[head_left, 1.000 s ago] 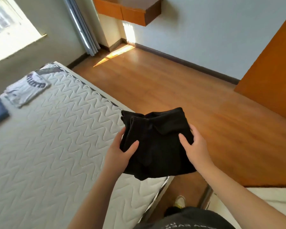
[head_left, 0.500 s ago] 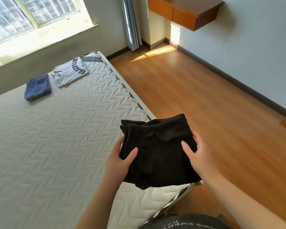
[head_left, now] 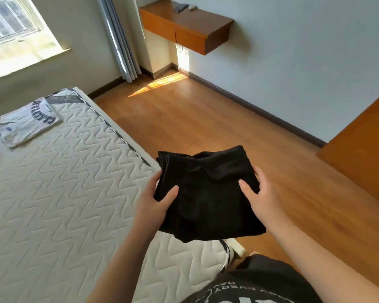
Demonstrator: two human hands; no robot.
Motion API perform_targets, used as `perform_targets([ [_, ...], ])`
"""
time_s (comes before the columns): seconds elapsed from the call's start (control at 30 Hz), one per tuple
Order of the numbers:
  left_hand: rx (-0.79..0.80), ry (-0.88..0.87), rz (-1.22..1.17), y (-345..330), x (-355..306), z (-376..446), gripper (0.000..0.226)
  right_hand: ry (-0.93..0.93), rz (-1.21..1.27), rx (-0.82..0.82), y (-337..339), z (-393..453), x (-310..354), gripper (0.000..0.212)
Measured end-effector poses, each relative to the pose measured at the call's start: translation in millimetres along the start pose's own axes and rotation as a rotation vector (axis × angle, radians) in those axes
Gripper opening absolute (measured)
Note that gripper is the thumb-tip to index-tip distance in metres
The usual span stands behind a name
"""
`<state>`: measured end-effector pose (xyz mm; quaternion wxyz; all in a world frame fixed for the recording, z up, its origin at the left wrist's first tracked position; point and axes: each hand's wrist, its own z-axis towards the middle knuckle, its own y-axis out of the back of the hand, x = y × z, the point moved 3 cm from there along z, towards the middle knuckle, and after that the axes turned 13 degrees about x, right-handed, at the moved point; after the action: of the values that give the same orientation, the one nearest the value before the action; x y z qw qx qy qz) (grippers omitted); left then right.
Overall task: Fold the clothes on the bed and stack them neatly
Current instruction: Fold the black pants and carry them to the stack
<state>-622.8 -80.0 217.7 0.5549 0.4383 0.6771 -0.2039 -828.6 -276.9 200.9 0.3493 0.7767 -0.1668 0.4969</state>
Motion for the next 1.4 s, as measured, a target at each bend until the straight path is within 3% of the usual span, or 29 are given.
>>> perform_targets([
  [0.1, 0.012, 0.033, -0.027, -27.1, -10.9, 27.3, 0.052, -0.014, 0.002, 0.006, 31.8, 26.7, -11.1, 0.057],
  [0.43, -0.009, 0.095, -0.056, -172.8, -71.9, 154.1, 0.045, -0.092, -0.008, 0.098, 189.3, 147.3, -68.4, 0.060],
  [0.7, 0.012, 0.115, -0.080, -250.1, -131.9, 220.9, 0.061, -0.089, -0.043, 0.161, 296.7, 235.0, -70.8, 0.058],
  [0.93, -0.109, 0.084, -0.141, -228.7, -160.7, 251.2, 0.043, -0.020, -0.007, 0.201, 305.4, 279.9, -33.8, 0.064],
  [1.2, -0.274, 0.027, -0.222, -163.8, -195.2, 277.4, 0.037, 0.146, 0.024, 0.344, 277.0, 352.2, 51.1, 0.050],
  [1.4, -0.338, 0.013, -0.311, -91.5, -215.7, 333.2, 0.028, 0.257, -0.149, 0.376, 230.1, 435.6, 120.1, 0.049],
])
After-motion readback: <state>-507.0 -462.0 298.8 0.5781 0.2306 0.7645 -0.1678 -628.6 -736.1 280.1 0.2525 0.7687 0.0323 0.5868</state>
